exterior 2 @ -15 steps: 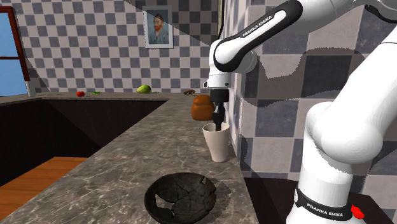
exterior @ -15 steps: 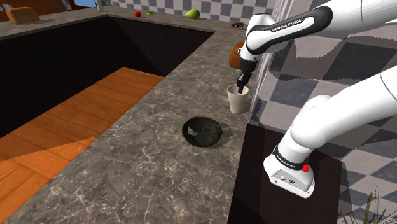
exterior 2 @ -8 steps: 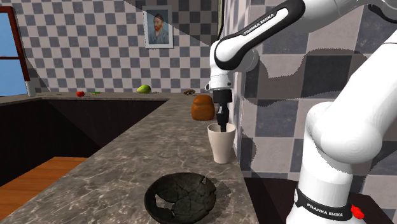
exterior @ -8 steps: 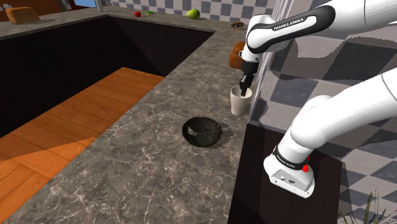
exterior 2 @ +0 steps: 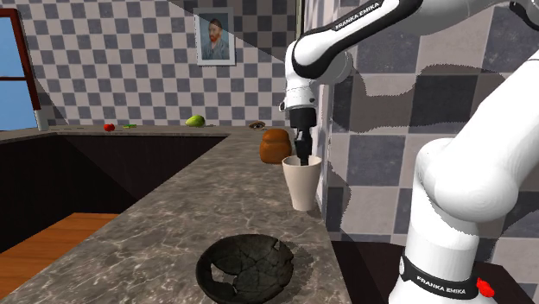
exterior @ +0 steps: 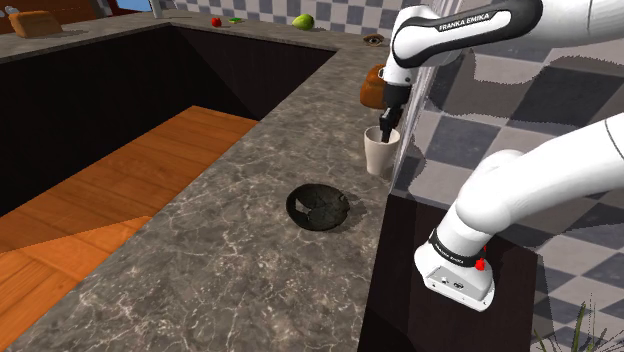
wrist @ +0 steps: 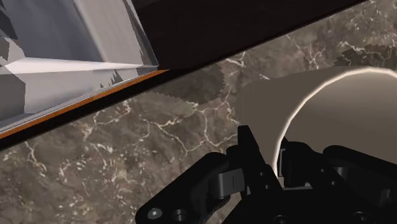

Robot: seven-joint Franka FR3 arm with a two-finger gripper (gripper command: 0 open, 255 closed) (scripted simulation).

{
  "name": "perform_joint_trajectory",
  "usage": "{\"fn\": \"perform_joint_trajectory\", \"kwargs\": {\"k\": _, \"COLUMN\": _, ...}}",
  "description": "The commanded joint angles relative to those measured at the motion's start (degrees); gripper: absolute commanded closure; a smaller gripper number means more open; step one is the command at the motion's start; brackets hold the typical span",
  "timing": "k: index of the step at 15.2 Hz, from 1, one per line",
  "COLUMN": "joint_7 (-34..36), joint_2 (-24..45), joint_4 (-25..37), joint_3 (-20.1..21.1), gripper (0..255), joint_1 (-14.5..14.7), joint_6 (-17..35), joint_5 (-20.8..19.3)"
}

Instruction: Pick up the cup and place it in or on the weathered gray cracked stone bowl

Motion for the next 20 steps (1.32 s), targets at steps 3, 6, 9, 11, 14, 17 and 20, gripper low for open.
{"fn": "perform_joint_trajectory", "kwargs": {"k": 3, "joint_7": -0.2, "joint_2": -1.4, "joint_4": 6.9, "joint_3": -0.7, "gripper": 255, "joint_1": -1.3, "joint_6": -3.3, "joint_5": -0.1}}
{"fn": "perform_joint_trajectory", "kwargs": {"k": 6, "joint_7": -0.1, "joint_2": -1.6, "joint_4": 9.0, "joint_3": -0.2, "gripper": 255, "joint_1": -1.4, "joint_6": -5.7, "joint_5": 0.2}}
{"fn": "perform_joint_trajectory", "kwargs": {"k": 9, "joint_7": 2.8, "joint_2": -3.0, "joint_4": 8.9, "joint_3": 2.4, "gripper": 255, "joint_1": -0.5, "joint_6": -6.9, "joint_5": 1.7}}
{"fn": "perform_joint_trajectory", "kwargs": {"k": 11, "joint_7": 5.6, "joint_2": -4.1, "joint_4": 8.3, "joint_3": 4.9, "gripper": 255, "joint_1": 0.5, "joint_6": -7.2, "joint_5": 3.2}}
{"fn": "perform_joint_trajectory", "kwargs": {"k": 14, "joint_7": 9.8, "joint_2": -5.2, "joint_4": 7.9, "joint_3": 8.5, "gripper": 255, "joint_1": 2.3, "joint_6": -7.6, "joint_5": 5.6}}
{"fn": "perform_joint_trajectory", "kwargs": {"k": 17, "joint_7": 14.1, "joint_2": -5.6, "joint_4": 8.1, "joint_3": 12.2, "gripper": 255, "joint_1": 4.0, "joint_6": -7.8, "joint_5": 8.1}}
{"fn": "perform_joint_trajectory", "kwargs": {"k": 20, "joint_7": 18.2, "joint_2": -5.4, "joint_4": 8.9, "joint_3": 15.8, "gripper": 255, "joint_1": 5.9, "joint_6": -7.8, "joint_5": 10.5}}
